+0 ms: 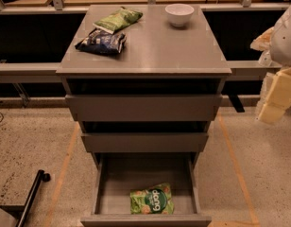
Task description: Pick green rice chip bag from bottom drawer and place on counter
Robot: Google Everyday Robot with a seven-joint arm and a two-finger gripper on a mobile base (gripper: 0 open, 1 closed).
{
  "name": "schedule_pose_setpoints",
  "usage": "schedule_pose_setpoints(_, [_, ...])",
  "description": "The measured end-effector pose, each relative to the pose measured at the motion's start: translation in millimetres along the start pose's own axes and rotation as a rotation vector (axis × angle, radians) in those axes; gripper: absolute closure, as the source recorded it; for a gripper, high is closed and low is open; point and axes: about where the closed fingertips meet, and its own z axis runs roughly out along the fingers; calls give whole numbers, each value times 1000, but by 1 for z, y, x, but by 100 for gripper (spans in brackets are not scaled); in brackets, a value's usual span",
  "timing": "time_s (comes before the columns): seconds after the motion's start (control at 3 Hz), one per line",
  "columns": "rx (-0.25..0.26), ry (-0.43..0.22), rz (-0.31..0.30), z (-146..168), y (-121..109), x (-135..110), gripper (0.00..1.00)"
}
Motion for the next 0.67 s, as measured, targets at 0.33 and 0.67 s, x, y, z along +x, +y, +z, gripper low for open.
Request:
schedule_pose_setpoints(0.33, [0, 0, 0, 0, 0, 0, 0])
schedule_pose_setpoints(0.67, [4, -32, 83, 20, -3, 3, 0])
